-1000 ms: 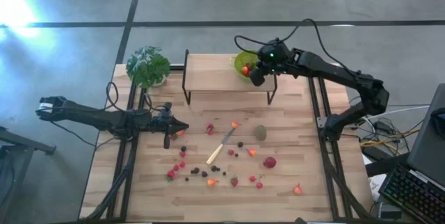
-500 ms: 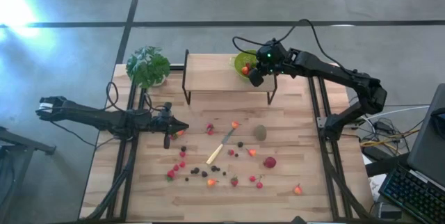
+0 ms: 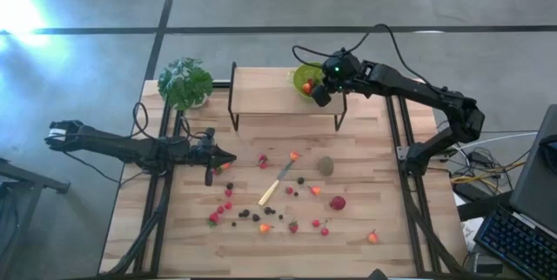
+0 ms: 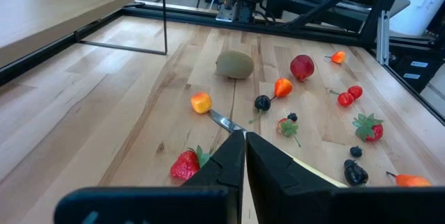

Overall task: Pick & Place Fruit
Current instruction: Put the strawberry into the strainer bowl, then put the pear into the strainer bowl

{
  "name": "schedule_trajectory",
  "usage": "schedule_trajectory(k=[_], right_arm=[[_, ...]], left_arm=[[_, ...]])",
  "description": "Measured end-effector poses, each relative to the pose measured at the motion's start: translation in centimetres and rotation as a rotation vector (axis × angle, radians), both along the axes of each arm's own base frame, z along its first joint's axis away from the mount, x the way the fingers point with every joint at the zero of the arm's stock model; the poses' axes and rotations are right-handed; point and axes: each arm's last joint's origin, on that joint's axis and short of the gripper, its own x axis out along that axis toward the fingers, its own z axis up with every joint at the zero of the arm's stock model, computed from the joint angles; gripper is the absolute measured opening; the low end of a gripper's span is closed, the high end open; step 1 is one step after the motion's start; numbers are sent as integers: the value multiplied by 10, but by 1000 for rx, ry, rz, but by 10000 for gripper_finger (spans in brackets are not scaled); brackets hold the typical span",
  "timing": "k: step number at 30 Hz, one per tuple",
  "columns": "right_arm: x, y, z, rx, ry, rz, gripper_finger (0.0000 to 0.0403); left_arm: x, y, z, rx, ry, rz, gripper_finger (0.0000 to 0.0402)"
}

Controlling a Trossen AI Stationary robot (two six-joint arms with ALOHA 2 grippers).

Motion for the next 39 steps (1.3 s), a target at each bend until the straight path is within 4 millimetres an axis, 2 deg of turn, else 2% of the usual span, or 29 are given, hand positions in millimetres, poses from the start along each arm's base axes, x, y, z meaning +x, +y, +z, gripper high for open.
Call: schedule_trajectory(k=[5, 17, 26, 33, 39], right_arm=[[-1, -2, 0, 3, -2, -8, 25], [-1, -2, 1, -2, -5, -6, 117], [-1, -1, 5, -34, 2, -1, 166], [8, 19, 24, -99, -12, 128, 186], [13, 51, 50, -156, -67, 256, 178]], left_arm=[[0, 0, 0, 0, 0, 0, 20], [0, 0, 0, 0, 0, 0, 20], [0, 0, 0, 0, 0, 0, 20], [0, 0, 0, 0, 0, 0, 20], [0, 0, 0, 0, 0, 0, 20]])
